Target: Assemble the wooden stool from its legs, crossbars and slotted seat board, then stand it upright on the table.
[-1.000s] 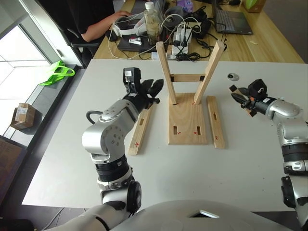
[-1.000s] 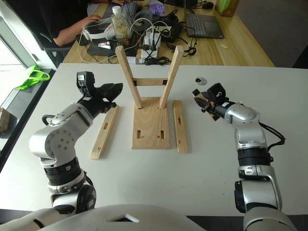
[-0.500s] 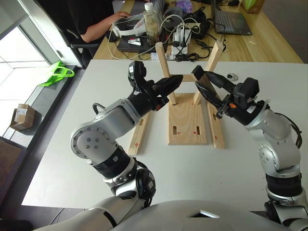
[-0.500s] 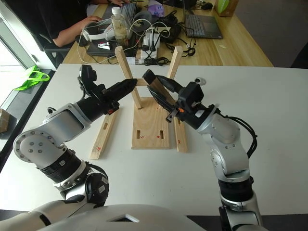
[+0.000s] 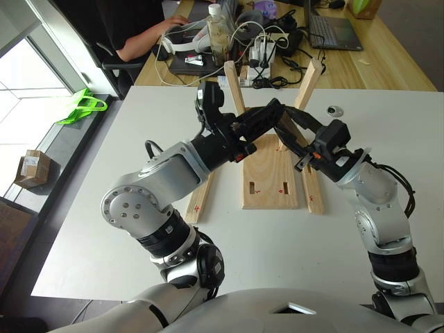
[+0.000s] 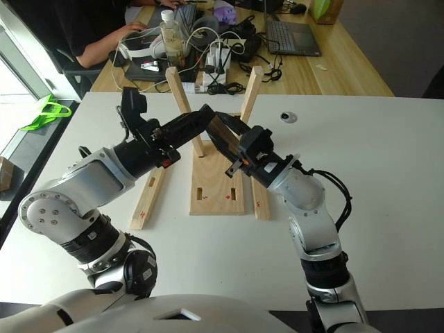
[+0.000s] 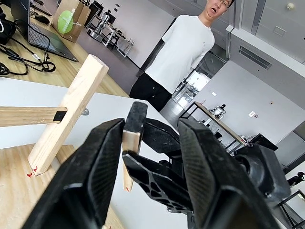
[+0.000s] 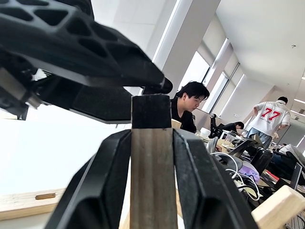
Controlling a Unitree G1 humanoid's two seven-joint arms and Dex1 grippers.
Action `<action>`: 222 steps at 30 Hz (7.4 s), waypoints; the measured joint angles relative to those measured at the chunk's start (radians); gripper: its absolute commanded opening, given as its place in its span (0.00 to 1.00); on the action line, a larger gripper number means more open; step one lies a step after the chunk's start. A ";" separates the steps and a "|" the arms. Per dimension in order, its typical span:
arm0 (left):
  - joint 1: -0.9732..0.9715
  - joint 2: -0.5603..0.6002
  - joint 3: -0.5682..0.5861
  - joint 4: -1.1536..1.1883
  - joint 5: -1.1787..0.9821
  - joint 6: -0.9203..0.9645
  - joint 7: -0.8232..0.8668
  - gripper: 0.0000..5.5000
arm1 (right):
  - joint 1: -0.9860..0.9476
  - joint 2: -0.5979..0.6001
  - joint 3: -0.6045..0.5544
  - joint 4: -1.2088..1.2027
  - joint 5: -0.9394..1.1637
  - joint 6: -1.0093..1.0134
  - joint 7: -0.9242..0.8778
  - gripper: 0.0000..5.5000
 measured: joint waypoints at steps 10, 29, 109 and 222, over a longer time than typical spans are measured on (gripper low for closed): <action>0.051 0.093 -0.117 0.007 -0.085 -0.107 0.037 0.36 | 0.000 0.001 -0.004 -0.030 0.053 0.010 0.023 0.23; 0.102 0.319 -0.327 -0.002 -0.055 -0.338 0.031 0.36 | 0.009 -0.009 -0.008 -0.033 0.065 0.027 0.042 0.23; 0.330 0.166 -0.477 0.372 1.209 -1.475 0.008 0.36 | 0.039 0.230 -0.288 0.519 -0.116 -0.132 -0.515 0.23; 0.395 0.143 -0.497 0.407 1.138 -0.901 -0.068 0.23 | -0.180 0.046 -0.188 0.709 -0.115 0.581 -0.258 0.32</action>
